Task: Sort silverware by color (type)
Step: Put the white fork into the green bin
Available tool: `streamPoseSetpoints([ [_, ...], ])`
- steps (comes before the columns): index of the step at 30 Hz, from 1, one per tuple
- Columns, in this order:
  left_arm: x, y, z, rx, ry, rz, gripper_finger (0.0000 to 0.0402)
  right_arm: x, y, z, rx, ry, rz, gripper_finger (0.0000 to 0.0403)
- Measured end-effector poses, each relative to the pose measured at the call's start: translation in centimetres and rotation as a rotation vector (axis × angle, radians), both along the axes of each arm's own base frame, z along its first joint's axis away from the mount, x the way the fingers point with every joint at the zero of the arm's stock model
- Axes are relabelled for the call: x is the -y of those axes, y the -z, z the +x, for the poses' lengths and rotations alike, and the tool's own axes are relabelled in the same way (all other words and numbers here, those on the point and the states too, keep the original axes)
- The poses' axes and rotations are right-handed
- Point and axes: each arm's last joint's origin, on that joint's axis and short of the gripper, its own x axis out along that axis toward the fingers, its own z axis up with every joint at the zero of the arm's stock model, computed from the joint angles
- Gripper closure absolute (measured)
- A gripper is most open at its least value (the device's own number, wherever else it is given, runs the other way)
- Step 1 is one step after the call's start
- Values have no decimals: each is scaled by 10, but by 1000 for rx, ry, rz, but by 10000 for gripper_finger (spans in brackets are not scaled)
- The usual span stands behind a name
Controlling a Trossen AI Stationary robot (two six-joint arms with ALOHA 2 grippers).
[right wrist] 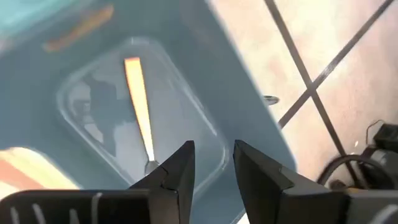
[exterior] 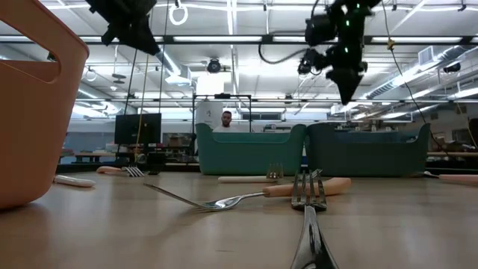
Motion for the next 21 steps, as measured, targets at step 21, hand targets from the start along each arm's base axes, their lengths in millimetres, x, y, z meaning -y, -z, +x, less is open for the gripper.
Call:
streamPoseSetpoints([
  [21, 6, 28, 32, -226, 521, -83, 307, -82, -66, 25, 242, 65, 111, 282],
])
